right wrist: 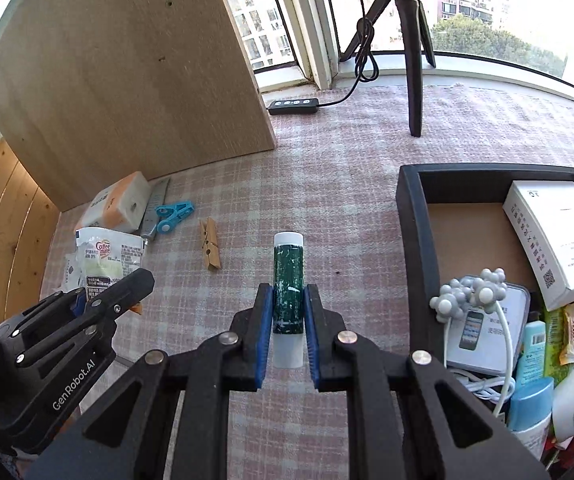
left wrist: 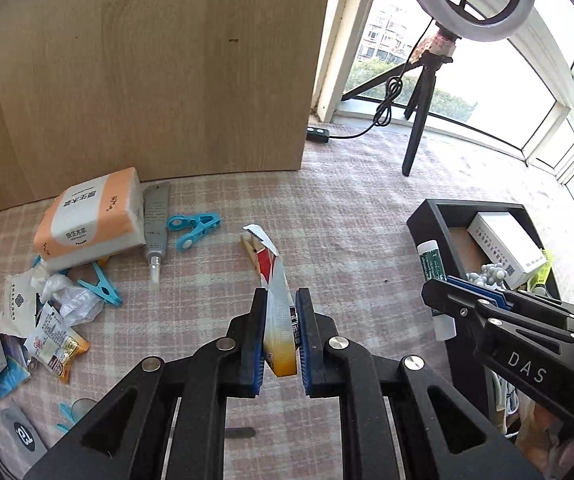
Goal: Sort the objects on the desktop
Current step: 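Carry the glue stick and packet into the black bin and open both tools, then move both open tools back over the table, then grasp a wooden clothespin with the right tool while the left tool grasps a grey pouch, then carry the clothespin and pouch into the black bin and open both tools, then move both open tools back over the table, then grasp the orange-and-white tissue pack between both tools from its two ends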
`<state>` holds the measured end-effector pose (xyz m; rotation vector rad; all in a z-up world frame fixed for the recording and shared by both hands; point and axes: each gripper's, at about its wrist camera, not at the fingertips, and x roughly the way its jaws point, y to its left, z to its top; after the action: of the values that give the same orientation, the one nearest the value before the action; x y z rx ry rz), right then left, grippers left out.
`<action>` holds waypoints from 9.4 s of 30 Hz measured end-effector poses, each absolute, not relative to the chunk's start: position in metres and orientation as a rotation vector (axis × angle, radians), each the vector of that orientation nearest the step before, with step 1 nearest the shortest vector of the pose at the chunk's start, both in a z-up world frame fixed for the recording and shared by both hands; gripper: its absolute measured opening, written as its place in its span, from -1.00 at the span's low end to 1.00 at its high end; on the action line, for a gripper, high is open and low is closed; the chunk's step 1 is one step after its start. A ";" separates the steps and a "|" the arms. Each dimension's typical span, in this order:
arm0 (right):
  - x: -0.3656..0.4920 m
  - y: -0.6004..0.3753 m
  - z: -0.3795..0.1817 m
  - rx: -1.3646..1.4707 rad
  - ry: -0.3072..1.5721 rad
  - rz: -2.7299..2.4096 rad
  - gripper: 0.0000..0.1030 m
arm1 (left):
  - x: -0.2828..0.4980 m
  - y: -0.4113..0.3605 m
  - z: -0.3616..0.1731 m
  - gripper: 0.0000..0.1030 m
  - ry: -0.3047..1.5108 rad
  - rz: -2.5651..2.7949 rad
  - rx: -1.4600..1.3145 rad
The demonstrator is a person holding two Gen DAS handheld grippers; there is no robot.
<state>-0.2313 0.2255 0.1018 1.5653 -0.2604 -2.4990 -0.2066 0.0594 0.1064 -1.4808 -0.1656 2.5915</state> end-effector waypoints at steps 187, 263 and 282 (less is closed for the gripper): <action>-0.123 0.452 0.163 1.467 -0.160 -2.750 -0.76 | -0.132 0.242 0.171 -0.78 -0.196 2.570 -1.340; -0.338 0.042 0.088 1.477 -0.103 -2.218 0.08 | -0.261 -0.129 0.071 0.30 -0.390 2.776 -1.638; -0.365 0.001 0.042 1.541 -0.188 -2.090 -0.25 | -0.277 -0.126 0.043 0.30 -0.375 2.747 -1.574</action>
<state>-0.3649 0.0010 0.0415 1.5412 -0.1877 -2.0900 -0.2773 -0.1256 0.0428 -1.5739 -0.3751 2.7469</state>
